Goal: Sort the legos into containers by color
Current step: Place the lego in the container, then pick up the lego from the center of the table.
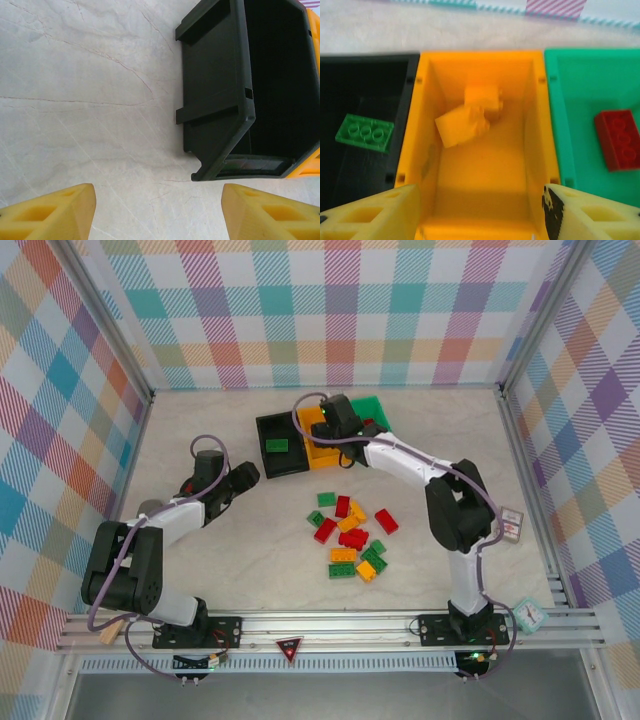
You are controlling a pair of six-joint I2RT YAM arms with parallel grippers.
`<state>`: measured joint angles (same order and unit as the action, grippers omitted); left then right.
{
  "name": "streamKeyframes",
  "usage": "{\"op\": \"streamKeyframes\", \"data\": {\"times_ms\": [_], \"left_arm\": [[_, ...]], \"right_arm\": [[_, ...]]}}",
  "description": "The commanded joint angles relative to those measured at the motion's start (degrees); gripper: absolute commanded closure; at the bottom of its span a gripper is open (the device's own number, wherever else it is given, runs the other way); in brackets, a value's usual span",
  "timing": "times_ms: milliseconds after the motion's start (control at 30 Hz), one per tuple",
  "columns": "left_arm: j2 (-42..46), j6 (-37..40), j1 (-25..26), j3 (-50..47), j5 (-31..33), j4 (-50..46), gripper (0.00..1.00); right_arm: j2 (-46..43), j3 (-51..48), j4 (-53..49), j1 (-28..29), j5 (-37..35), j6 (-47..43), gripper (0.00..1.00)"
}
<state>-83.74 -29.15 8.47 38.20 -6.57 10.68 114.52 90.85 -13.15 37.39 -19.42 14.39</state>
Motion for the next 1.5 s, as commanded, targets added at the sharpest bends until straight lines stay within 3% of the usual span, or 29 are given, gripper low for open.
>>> {"op": "streamKeyframes", "data": {"times_ms": [0,200,433,633,933,1233,1467], "left_arm": [[0.72,-0.12,-0.33,0.66,-0.38,0.4,0.33],[0.73,-0.14,-0.38,0.64,-0.54,0.66,0.33],[0.99,-0.06,-0.31,0.57,-0.34,0.4,0.33],[1.87,-0.03,-0.38,0.31,0.19,0.21,0.33],[1.61,-0.05,-0.37,0.28,-0.23,0.56,0.33],[1.09,-0.14,-0.34,0.31,-0.38,0.75,0.33],[0.23,-0.38,-0.38,0.43,-0.77,1.18,0.33]], "right_arm": [[-4.87,-3.81,-0.1,0.58,3.52,2.07,0.34],[-7.92,-6.64,-7.38,0.66,10.41,0.72,0.33],[-3.28,4.82,-29.43,0.64,21.22,-8.59,0.33],[-1.66,6.18,-36.93,0.67,27.82,-14.65,0.33],[4.83,7.15,-36.54,1.71,26.52,-17.53,0.34],[8.47,5.64,-32.38,2.58,18.16,-18.41,0.33],[12.14,9.38,-35.03,2.77,23.1,-17.14,0.33]]}}
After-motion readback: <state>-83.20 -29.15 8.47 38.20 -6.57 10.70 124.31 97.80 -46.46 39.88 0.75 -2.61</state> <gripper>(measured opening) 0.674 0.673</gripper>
